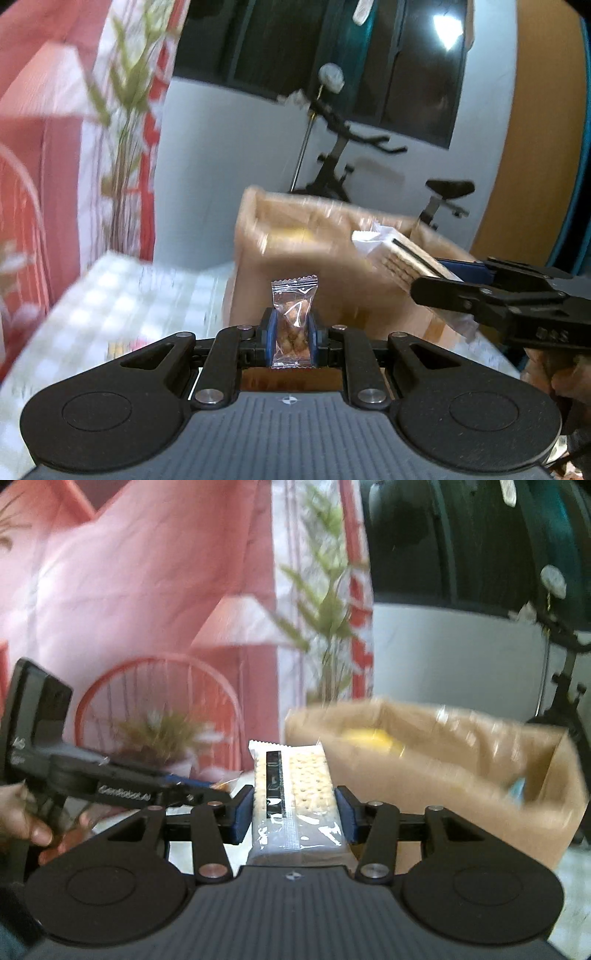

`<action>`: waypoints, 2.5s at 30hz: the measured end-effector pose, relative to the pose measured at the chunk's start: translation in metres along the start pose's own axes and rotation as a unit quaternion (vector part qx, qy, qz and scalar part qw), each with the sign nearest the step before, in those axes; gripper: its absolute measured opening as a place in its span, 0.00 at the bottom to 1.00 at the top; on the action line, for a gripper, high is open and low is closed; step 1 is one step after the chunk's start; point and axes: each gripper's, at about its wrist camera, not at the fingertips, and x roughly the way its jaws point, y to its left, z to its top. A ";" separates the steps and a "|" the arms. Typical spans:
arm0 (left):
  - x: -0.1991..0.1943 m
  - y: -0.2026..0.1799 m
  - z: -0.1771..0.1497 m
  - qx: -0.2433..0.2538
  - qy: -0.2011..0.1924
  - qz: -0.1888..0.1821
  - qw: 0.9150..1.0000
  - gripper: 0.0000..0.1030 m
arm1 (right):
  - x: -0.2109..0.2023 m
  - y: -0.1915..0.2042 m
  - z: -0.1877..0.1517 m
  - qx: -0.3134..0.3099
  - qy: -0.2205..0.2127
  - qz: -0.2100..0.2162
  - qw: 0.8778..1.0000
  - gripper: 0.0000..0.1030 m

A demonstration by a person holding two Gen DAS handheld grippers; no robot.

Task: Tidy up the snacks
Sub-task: 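Carry both packs over the box and open both grippers to release them, then move both tools back toward the red candy bag and gold foil pack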

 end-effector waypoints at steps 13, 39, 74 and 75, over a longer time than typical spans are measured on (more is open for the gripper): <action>0.099 -0.049 0.080 0.040 0.015 -0.023 0.999 0.18 | 0.045 -0.103 0.046 0.033 0.072 -0.135 0.988 0.48; 0.032 0.010 0.060 0.021 -0.004 0.057 0.998 0.93 | -0.007 -0.053 0.032 0.064 0.019 -0.139 0.988 1.00; 0.013 0.052 -0.074 -0.083 0.113 0.123 0.982 0.82 | 0.073 0.008 -0.136 0.059 0.248 -0.017 0.967 0.78; 0.012 0.051 -0.075 -0.083 0.113 0.125 0.982 0.81 | 0.079 0.009 -0.138 0.056 0.251 -0.016 0.966 0.77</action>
